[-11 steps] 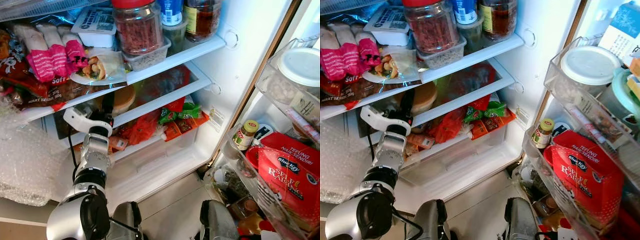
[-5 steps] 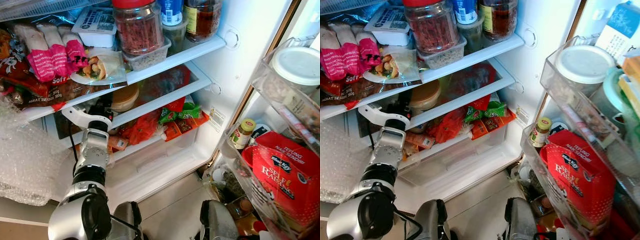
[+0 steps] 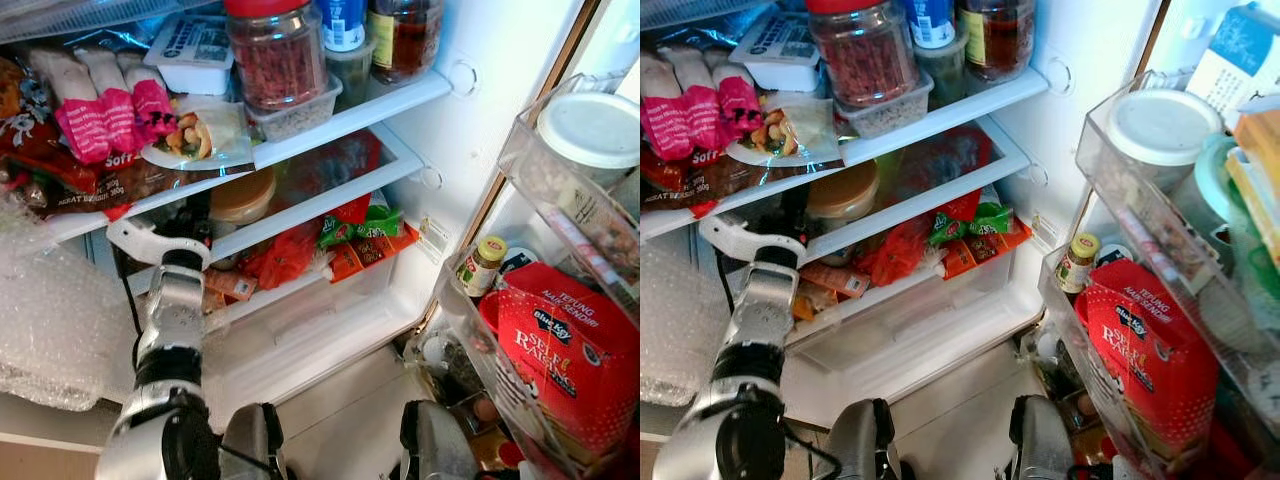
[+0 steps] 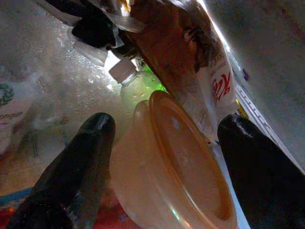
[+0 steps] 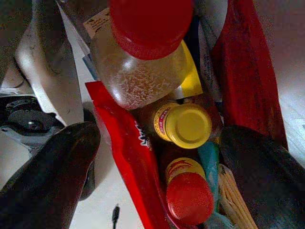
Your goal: Restocking fridge
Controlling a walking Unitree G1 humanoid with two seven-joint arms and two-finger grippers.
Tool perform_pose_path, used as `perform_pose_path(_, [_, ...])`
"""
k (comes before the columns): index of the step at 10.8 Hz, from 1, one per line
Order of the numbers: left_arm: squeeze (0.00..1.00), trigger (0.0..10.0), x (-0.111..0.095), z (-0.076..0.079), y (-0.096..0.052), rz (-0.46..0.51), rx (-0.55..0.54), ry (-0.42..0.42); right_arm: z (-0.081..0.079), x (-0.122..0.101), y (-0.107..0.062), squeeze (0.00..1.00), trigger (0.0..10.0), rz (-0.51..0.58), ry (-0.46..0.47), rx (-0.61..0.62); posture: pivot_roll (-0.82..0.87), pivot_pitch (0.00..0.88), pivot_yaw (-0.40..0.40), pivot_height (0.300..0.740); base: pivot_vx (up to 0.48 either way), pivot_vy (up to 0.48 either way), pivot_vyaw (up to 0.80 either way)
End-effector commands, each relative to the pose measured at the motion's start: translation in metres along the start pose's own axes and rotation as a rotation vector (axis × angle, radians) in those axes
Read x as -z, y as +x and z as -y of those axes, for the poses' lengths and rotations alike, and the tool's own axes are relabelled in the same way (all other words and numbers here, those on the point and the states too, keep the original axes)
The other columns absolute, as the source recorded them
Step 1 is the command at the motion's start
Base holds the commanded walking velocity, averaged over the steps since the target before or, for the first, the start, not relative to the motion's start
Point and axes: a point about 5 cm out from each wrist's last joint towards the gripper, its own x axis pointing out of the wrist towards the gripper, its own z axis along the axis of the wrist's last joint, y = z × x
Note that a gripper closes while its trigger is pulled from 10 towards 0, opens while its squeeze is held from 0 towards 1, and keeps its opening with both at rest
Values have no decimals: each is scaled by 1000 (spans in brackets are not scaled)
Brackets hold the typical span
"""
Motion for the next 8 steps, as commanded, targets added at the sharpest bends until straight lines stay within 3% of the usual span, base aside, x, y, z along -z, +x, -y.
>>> perform_pose_path(1, [0,10000,-1,-2,-4,-14,-3,15,4,7,-3,0,10000,-22,-1,10,-72,173,64,596,0,0,0])
perform_pose_path(8, [0,10000,5,-5,-33,-119,83,211,3,5,-2,0,10000,-18,-3,12,-67,163,65,596,0,0,0])
